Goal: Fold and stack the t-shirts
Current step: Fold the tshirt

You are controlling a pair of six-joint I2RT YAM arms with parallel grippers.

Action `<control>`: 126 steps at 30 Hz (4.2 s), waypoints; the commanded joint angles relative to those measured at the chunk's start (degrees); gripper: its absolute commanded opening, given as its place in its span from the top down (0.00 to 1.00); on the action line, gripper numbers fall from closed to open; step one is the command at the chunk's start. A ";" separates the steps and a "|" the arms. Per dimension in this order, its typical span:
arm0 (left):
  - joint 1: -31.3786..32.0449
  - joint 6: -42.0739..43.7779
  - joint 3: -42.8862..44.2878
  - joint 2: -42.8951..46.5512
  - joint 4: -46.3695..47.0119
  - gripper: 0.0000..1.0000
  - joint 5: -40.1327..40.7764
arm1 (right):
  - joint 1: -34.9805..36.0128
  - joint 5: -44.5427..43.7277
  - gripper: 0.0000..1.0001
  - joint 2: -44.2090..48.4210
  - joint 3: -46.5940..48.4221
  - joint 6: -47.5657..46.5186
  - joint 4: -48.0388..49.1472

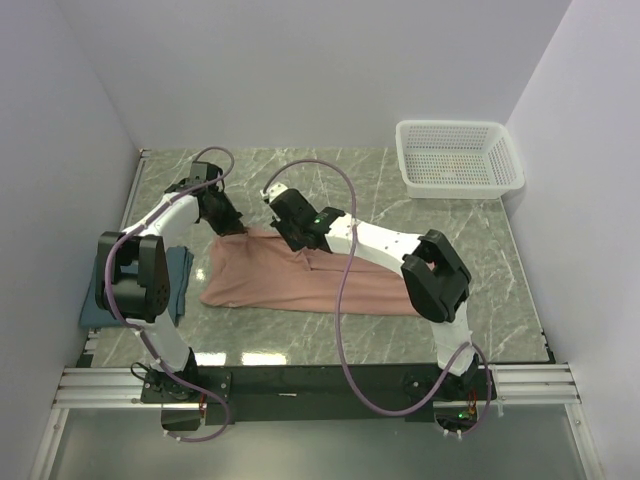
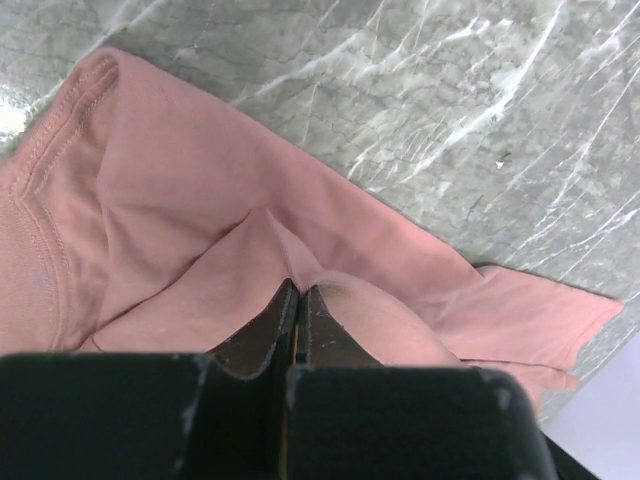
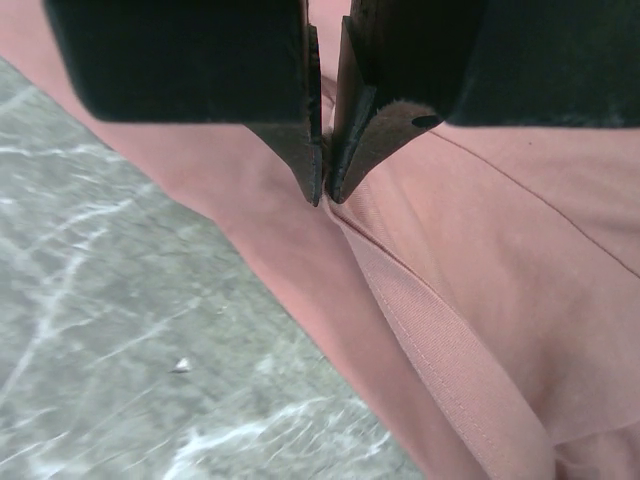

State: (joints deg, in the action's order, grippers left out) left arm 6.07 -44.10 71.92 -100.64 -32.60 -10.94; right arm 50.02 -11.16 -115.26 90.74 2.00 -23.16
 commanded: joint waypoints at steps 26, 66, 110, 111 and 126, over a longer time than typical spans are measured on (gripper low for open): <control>-0.97 1.47 -10.30 8.88 -4.49 0.99 3.99 | 12.12 -8.19 0.87 0.74 -5.75 -4.90 -2.77; 3.34 -5.21 -19.97 12.40 3.86 0.66 10.76 | -11.34 48.86 0.64 2.08 -18.66 28.85 25.35; 12.66 -7.24 -4.45 -5.43 -2.73 0.24 23.07 | -10.31 8.87 0.55 18.68 -36.86 17.07 -12.70; 12.57 -5.84 -2.85 -7.10 -3.34 0.24 23.33 | -8.90 9.13 0.55 17.97 -36.43 17.42 -13.40; 9.67 16.14 38.71 -34.17 -3.17 0.10 23.59 | 11.42 27.76 0.55 -3.90 -7.02 22.16 -13.24</control>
State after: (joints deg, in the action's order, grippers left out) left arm 16.73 -32.67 104.53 -129.58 -40.27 13.26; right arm 60.62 10.07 -112.88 77.82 20.38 -39.81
